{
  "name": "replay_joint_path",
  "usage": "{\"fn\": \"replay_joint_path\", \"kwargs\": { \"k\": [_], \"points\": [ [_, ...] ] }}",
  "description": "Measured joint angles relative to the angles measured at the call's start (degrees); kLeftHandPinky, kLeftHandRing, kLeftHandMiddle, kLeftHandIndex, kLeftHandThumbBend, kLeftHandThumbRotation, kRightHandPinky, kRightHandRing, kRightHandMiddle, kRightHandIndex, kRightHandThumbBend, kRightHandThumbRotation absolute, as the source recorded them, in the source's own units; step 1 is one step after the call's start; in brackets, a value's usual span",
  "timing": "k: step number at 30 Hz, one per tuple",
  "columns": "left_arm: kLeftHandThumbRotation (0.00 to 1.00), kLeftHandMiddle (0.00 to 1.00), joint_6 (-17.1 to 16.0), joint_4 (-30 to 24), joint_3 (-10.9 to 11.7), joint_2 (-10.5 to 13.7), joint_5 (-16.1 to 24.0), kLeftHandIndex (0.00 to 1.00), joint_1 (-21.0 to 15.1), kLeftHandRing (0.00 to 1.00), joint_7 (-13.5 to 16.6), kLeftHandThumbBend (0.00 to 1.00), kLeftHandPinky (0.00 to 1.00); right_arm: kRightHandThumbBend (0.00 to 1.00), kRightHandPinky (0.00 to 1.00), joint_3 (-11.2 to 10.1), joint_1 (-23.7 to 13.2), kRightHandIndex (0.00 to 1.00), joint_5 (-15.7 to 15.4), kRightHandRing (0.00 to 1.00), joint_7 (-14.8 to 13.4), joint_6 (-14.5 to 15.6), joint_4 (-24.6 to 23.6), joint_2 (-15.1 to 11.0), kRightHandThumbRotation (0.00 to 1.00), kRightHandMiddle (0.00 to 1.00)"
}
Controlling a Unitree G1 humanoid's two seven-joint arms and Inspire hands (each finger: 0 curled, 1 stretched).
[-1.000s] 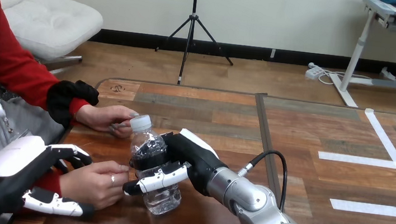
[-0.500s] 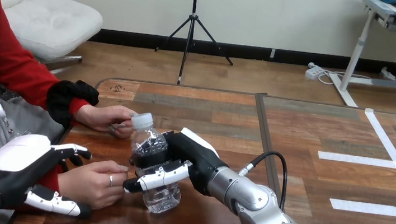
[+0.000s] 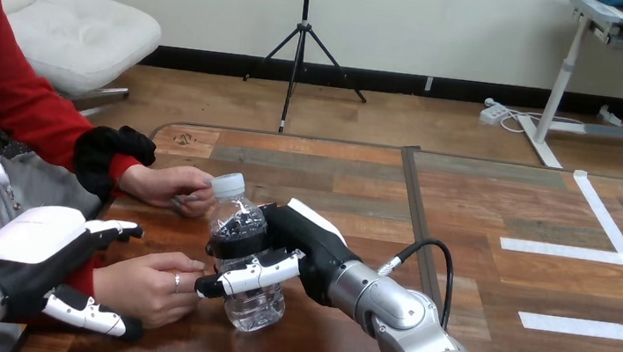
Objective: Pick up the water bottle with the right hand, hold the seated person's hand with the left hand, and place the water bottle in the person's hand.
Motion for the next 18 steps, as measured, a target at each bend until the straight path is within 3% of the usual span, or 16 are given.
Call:
{"fn": "replay_joint_path", "kwargs": {
  "k": [12, 18],
  "points": [
    [0.42, 0.76, 4.13, 2.96, -3.52, -1.08, 2.37, 0.8, -1.99, 0.71, 10.12, 0.98, 0.64, 0.91, 0.38, -0.59, 0.0, 0.45, 0.6, 0.42, 0.64, -0.71, 0.0, -0.02, 0.0, 0.45],
    [0.37, 0.68, 5.65, 4.42, -4.72, -1.59, 2.48, 0.75, -3.16, 0.63, 12.94, 0.91, 0.58, 0.91, 0.37, -1.01, 0.0, 0.45, 1.57, 0.41, 1.27, -1.48, -0.01, -0.02, 0.0, 0.45]
  ]
}}
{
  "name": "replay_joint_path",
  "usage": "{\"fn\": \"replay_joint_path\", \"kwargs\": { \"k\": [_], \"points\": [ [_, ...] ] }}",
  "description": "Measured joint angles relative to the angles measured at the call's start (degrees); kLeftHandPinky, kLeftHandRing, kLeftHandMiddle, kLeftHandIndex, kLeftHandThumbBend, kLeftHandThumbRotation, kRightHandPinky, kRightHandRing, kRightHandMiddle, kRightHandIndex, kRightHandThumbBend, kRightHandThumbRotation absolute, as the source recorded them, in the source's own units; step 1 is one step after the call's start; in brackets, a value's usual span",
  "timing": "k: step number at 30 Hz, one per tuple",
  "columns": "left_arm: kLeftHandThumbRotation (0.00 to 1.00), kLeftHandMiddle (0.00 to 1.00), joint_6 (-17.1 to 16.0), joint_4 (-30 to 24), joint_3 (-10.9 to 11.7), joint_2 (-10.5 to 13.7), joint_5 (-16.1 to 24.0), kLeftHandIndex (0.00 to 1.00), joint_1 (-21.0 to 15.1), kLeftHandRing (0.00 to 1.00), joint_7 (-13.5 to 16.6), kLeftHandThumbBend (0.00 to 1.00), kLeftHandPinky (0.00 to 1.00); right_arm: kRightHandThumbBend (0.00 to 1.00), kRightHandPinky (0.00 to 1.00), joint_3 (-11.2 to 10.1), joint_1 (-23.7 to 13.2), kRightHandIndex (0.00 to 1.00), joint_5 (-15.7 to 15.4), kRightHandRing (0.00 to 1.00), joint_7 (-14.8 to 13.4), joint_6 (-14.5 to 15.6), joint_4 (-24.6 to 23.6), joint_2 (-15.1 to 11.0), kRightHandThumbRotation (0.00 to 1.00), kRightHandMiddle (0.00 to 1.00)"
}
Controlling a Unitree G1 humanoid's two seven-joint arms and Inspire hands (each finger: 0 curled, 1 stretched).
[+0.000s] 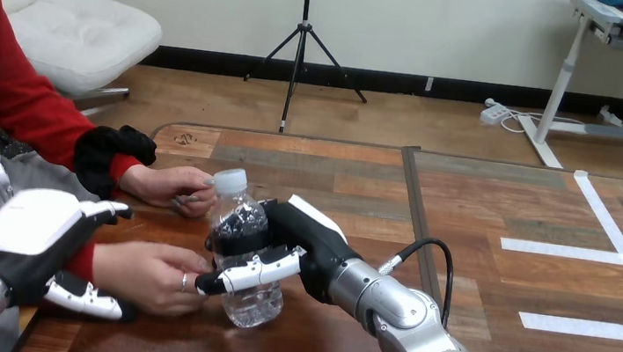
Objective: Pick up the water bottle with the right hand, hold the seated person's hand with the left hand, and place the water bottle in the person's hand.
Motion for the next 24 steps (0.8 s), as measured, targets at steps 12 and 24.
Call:
{"fn": "replay_joint_path", "kwargs": {
  "k": [12, 24],
  "points": [
    [0.3, 0.57, 3.31, 2.15, -1.5, -0.94, 0.35, 0.65, -1.25, 0.51, 4.01, 0.82, 0.48, 0.9, 0.31, -1.04, -0.01, 0.45, 1.18, 0.37, 0.94, -0.39, -0.08, -0.02, 0.0, 0.44],
    [0.37, 0.69, 6.52, 2.48, -3.6, -1.38, 1.15, 0.72, -2.81, 0.63, 2.77, 0.94, 0.6, 0.91, 0.27, -1.36, -0.01, 0.44, 2.54, 0.34, 1.95, -0.49, -0.09, -0.04, 0.0, 0.43]
  ]
}}
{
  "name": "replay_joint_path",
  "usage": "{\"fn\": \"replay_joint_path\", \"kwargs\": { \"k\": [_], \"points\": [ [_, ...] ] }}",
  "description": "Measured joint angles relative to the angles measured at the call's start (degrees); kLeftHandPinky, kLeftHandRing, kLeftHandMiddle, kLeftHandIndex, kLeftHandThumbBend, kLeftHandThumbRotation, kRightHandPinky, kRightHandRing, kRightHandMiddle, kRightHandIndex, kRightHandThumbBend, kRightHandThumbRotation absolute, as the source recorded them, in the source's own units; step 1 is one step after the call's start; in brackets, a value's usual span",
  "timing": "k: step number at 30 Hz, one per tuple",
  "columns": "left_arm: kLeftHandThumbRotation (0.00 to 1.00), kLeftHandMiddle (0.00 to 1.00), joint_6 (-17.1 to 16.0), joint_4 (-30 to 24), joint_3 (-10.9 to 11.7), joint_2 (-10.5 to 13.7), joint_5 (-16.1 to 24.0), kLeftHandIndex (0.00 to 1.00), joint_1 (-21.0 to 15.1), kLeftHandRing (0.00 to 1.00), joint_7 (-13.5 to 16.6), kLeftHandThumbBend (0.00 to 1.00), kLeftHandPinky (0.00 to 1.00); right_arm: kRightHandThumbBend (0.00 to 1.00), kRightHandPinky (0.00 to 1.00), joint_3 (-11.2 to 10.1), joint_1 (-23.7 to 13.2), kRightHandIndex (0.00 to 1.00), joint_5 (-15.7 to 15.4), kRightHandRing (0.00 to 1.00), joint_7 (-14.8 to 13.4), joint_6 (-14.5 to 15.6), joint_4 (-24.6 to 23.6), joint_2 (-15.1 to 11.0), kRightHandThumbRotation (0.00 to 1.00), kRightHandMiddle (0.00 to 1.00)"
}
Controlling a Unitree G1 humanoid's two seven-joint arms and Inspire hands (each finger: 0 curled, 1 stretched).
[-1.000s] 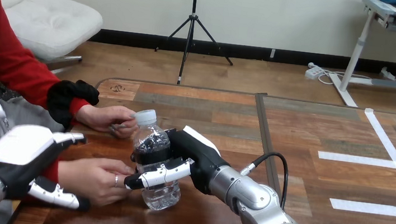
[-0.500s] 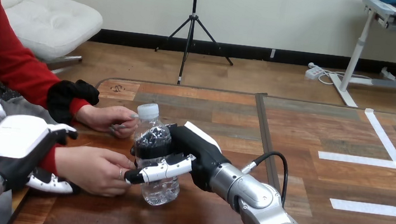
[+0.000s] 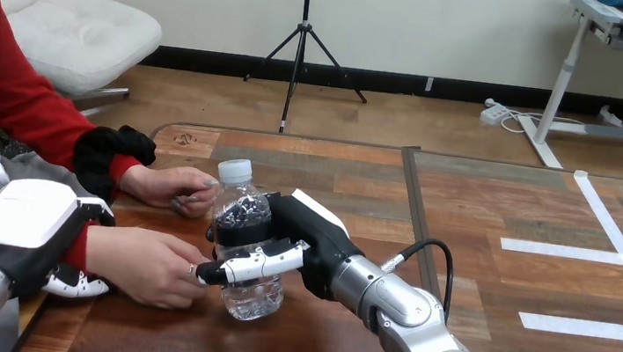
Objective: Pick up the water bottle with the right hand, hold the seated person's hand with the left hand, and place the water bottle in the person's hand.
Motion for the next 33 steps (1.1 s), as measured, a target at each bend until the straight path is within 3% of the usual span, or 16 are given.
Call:
{"fn": "replay_joint_path", "kwargs": {
  "k": [10, 24, 33],
  "points": [
    [0.35, 0.68, 2.15, 0.0, -1.17, -0.06, -0.07, 0.73, -1.37, 0.62, -2.49, 0.95, 0.6, 0.91, 0.26, -0.4, 0.0, 0.43, 0.26, 0.33, 0.44, -1.12, 0.0, -0.01, 0.0, 0.42],
    [0.22, 0.5, 2.32, 0.07, -0.98, -0.23, -1.53, 0.57, -1.51, 0.46, -3.7, 0.75, 0.46, 0.91, 0.26, -0.87, -0.01, 0.44, 0.41, 0.33, 0.92, -1.6, -0.11, -0.02, 0.0, 0.42],
    [0.16, 0.46, 1.22, 0.52, -0.94, -0.43, -2.97, 0.52, -1.5, 0.42, -3.52, 0.7, 0.42, 0.91, 0.27, -1.09, -0.01, 0.44, 0.41, 0.33, 0.96, -1.6, -0.12, -0.03, 0.0, 0.42]
  ]
}}
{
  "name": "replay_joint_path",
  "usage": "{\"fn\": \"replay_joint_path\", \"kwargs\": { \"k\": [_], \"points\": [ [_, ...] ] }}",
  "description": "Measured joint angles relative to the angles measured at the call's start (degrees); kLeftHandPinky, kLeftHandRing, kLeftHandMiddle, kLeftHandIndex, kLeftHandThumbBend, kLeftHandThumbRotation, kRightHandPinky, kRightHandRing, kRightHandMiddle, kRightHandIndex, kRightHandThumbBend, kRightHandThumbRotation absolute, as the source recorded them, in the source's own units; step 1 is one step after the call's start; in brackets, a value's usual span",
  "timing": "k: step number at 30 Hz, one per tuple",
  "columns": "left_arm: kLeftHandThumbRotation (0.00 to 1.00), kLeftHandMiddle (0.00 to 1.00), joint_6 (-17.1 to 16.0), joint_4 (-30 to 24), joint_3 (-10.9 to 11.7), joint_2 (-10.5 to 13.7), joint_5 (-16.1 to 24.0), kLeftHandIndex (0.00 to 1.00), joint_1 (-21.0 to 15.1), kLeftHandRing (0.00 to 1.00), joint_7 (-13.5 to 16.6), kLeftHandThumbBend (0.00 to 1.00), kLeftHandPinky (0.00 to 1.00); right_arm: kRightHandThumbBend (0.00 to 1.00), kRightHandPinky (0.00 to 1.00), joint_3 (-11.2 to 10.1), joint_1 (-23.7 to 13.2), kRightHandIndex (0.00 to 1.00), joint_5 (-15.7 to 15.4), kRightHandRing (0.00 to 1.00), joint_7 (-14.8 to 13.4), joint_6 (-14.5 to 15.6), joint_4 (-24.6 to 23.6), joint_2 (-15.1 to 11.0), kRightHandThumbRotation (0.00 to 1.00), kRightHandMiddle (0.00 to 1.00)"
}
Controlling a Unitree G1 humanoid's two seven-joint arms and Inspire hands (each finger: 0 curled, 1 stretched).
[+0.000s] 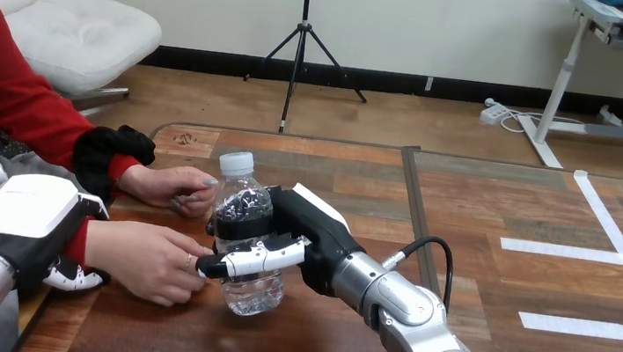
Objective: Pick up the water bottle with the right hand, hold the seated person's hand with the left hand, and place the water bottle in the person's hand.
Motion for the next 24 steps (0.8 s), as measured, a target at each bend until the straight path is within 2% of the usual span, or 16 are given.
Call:
{"fn": "replay_joint_path", "kwargs": {
  "k": [13, 24],
  "points": [
    [0.21, 0.47, -1.87, 0.62, 0.01, -0.06, -1.64, 0.52, 0.09, 0.43, 0.83, 0.68, 0.43, 0.89, 0.27, -0.64, -0.03, 0.44, 0.0, 0.33, 0.0, 0.0, -0.01, -0.01, 0.0, 0.42],
    [0.23, 0.47, -4.38, 0.93, 0.18, -0.05, -2.19, 0.52, 0.54, 0.42, 2.16, 0.67, 0.39, 0.89, 0.27, -1.14, -0.06, 0.44, 0.61, 0.33, 0.4, 0.0, -0.01, -0.01, 0.0, 0.42]
  ]
}}
